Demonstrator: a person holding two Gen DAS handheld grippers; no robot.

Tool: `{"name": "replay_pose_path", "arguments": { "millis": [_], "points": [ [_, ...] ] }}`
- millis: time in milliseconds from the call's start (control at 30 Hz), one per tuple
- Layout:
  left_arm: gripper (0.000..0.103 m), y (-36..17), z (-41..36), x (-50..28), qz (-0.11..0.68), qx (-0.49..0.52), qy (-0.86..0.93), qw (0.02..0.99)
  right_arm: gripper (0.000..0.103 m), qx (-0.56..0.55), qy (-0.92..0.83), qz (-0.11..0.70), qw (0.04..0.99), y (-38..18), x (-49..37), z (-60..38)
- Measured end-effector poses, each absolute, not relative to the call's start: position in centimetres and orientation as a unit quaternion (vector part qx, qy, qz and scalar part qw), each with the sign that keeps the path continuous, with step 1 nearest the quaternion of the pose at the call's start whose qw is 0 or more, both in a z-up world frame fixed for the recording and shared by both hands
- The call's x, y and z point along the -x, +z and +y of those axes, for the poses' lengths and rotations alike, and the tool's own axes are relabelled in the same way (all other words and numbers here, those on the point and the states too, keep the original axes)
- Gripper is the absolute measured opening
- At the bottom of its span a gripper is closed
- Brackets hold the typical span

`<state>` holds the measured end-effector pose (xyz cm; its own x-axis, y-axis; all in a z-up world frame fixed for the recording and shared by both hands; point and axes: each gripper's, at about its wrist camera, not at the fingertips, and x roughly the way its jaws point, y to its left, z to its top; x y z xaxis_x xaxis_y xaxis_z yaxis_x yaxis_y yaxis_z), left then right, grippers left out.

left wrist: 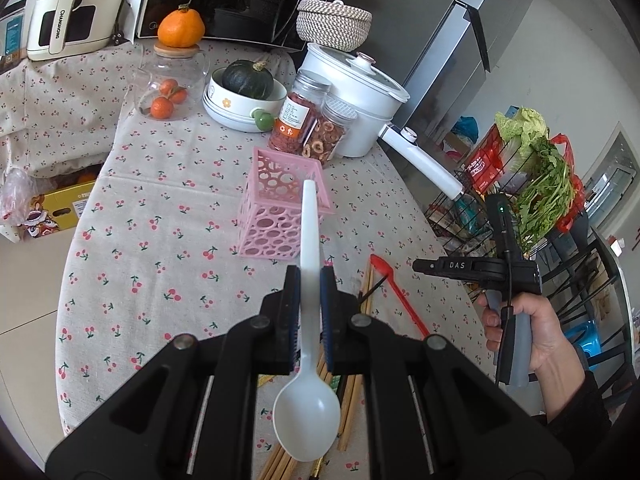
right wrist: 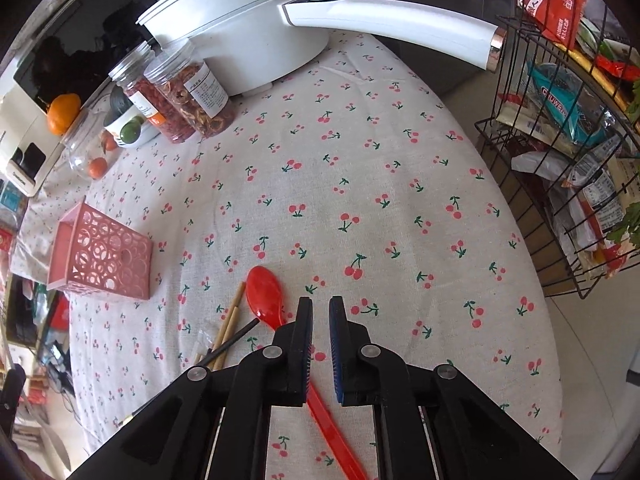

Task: Organize utensils
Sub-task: 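Lower the white spoon into the pink basket with the left gripper while the right lifts the red spoon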

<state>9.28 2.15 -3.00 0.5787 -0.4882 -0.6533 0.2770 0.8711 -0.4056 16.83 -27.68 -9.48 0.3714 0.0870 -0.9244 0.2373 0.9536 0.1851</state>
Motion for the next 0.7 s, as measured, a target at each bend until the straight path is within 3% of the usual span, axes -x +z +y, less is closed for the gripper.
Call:
{"name": "replay_pose_path", "arguments": {
  "millis": [33, 100, 400, 467, 533, 700],
  "points": [
    [0.011, -3.1, 2.1, -9.3, 0.406, 0.131, -0.218, 0.878, 0.042, -0.138, -0.044, 0.564, 0.813, -9.8, -17.1, -27.2],
    [0.011, -3.1, 2.0, -9.4, 0.409, 0.131, -0.217, 0.877, 0.050, -0.123, -0.041, 0.573, 0.809, -10.3, -17.7, -26.1],
    [0.011, -3.3, 2.8, -9.7, 0.411, 0.133, -0.210, 0.877, 0.049, -0.050, -0.052, 0.591, 0.803, -12.5, -19.7, -22.7],
    [0.011, -3.3, 2.9, -9.8, 0.408, 0.134, -0.208, 0.879, 0.045, -0.026, -0.052, 0.588, 0.806, -12.5, -19.9, -22.0],
    [0.011, -3.2, 3.0, -9.7, 0.404, 0.137, -0.208, 0.880, 0.027, -0.022, -0.039, 0.582, 0.812, -12.4, -19.9, -21.7],
    [0.011, -2.2, 3.1, -9.2, 0.371, 0.141, -0.215, 0.892, 0.026, -0.049, -0.037, 0.563, 0.824, -11.2, -19.2, -22.2]
  ]
}}
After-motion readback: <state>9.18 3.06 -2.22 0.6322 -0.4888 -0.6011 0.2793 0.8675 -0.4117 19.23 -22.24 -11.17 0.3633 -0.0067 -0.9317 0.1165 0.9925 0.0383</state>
